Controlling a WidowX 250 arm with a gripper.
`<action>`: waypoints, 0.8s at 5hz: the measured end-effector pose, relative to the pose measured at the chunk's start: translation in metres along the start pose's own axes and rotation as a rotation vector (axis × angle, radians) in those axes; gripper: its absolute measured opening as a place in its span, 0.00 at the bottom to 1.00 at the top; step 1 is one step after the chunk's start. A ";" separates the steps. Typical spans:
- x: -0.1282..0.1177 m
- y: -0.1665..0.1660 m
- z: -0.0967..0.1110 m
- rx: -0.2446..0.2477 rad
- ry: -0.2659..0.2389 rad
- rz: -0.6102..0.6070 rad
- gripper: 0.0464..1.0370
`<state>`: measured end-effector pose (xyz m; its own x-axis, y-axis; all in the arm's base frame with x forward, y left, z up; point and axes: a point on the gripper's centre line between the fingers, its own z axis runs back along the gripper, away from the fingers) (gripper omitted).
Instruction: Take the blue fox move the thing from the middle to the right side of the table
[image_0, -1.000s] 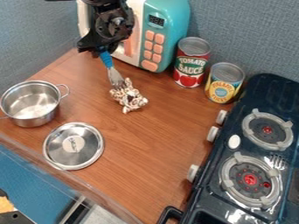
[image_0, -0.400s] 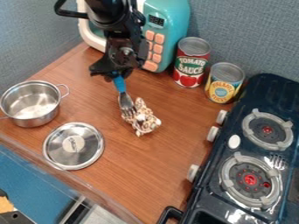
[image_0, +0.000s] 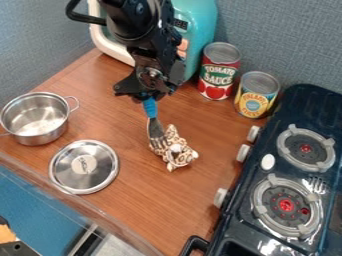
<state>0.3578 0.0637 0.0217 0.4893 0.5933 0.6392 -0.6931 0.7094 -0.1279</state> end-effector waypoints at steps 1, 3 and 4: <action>-0.010 -0.005 0.015 -0.031 0.001 -0.017 0.37; -0.037 -0.012 0.028 -0.062 0.017 -0.083 0.37; -0.031 -0.008 0.026 -0.049 0.007 -0.067 0.37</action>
<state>0.3349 0.0297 0.0224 0.5378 0.5463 0.6421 -0.6320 0.7653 -0.1218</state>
